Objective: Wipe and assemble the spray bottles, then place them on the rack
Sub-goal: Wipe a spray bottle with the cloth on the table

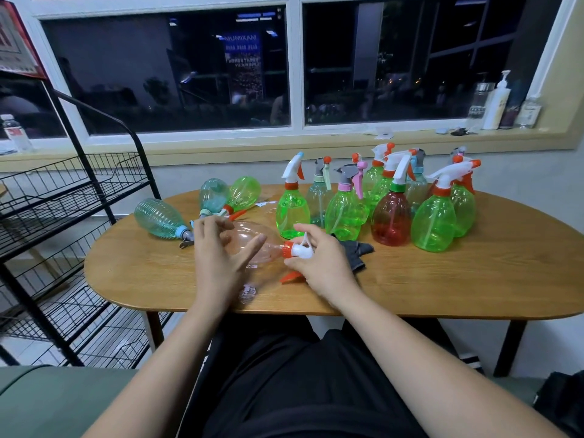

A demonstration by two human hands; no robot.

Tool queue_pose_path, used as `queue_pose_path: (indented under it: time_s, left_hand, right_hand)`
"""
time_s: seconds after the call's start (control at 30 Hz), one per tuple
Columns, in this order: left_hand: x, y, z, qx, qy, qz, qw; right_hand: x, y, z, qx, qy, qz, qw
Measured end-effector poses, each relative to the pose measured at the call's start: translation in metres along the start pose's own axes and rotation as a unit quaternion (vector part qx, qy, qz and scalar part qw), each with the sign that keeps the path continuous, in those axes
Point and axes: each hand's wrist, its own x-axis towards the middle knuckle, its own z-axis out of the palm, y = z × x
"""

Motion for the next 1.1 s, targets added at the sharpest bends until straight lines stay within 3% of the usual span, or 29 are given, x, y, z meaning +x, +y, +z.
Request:
queue_pose_path:
  time_s: [0.13, 0.27, 0.4, 0.63, 0.77, 0.83, 0.97, 1.1]
  left_hand:
    - [-0.001, 0.003, 0.000, -0.004, -0.005, -0.005, 1.000]
    - [0.001, 0.001, -0.001, 0.015, -0.003, -0.023, 1.000]
    - [0.002, -0.001, 0.003, 0.040, -0.034, -0.047, 0.997]
    - [0.000, -0.008, 0.007, 0.066, -0.092, -0.057, 0.992]
    - [0.000, -0.009, 0.007, 0.067, -0.092, -0.052, 0.992]
    - [0.000, -0.009, 0.007, 0.066, -0.094, -0.056, 0.992]
    - [0.000, -0.008, 0.007, 0.070, -0.097, -0.054, 0.991]
    - [-0.001, -0.008, 0.007, 0.070, -0.097, -0.053, 0.991]
  right_hand:
    - [-0.004, -0.006, -0.009, -0.073, 0.040, -0.086, 0.993]
    - [-0.011, -0.005, -0.007, -0.141, 0.002, -0.196, 0.971]
    - [-0.015, 0.000, -0.004, -0.196, -0.052, -0.243, 0.949]
    - [-0.019, 0.007, -0.021, -0.193, -0.140, -0.157, 0.958]
    - [-0.022, 0.001, -0.033, -0.099, -0.100, -0.141, 0.980]
    - [-0.017, 0.000, -0.038, -0.128, -0.082, -0.134, 0.979]
    - [-0.011, 0.005, -0.042, -0.242, -0.156, -0.103, 0.952]
    - [-0.013, 0.013, -0.044, -0.262, -0.157, -0.098, 0.947]
